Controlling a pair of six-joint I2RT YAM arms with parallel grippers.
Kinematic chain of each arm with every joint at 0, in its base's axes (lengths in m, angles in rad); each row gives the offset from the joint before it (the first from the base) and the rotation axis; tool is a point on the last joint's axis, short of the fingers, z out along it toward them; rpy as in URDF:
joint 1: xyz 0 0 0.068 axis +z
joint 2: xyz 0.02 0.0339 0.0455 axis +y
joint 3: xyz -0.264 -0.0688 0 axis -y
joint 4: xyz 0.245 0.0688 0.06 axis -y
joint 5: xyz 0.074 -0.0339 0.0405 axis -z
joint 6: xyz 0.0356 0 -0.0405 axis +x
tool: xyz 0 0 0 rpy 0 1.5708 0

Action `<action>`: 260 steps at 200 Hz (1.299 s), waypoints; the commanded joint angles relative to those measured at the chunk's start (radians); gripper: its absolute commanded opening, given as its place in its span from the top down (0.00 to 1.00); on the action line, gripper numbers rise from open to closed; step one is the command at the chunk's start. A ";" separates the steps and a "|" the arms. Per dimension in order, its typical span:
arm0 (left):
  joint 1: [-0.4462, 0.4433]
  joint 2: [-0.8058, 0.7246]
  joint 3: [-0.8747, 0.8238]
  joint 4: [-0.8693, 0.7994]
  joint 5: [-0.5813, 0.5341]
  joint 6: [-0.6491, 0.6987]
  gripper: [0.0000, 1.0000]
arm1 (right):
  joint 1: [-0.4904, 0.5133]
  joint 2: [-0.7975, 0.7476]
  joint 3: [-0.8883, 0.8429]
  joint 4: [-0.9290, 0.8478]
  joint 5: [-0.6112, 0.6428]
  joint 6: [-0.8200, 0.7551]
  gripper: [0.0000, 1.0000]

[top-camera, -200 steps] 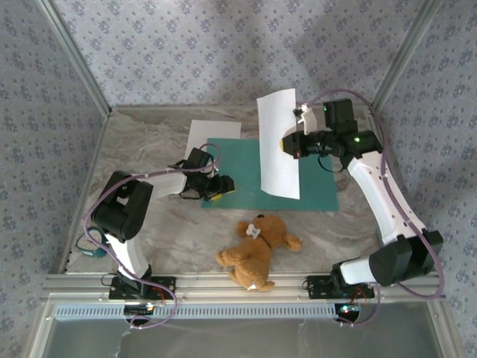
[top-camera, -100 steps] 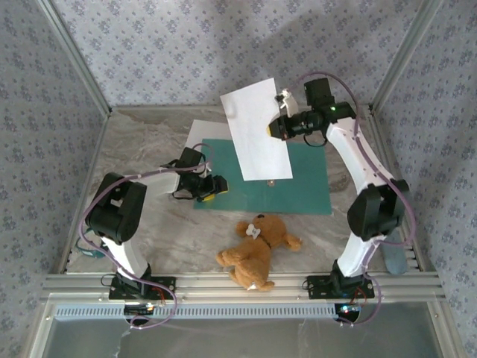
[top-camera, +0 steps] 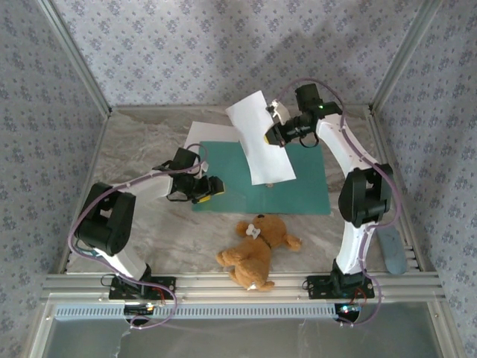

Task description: Put the files into the folder

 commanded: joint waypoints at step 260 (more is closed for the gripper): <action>0.026 -0.106 -0.070 -0.012 -0.035 0.002 0.34 | -0.027 0.269 0.034 0.105 -0.297 0.035 1.00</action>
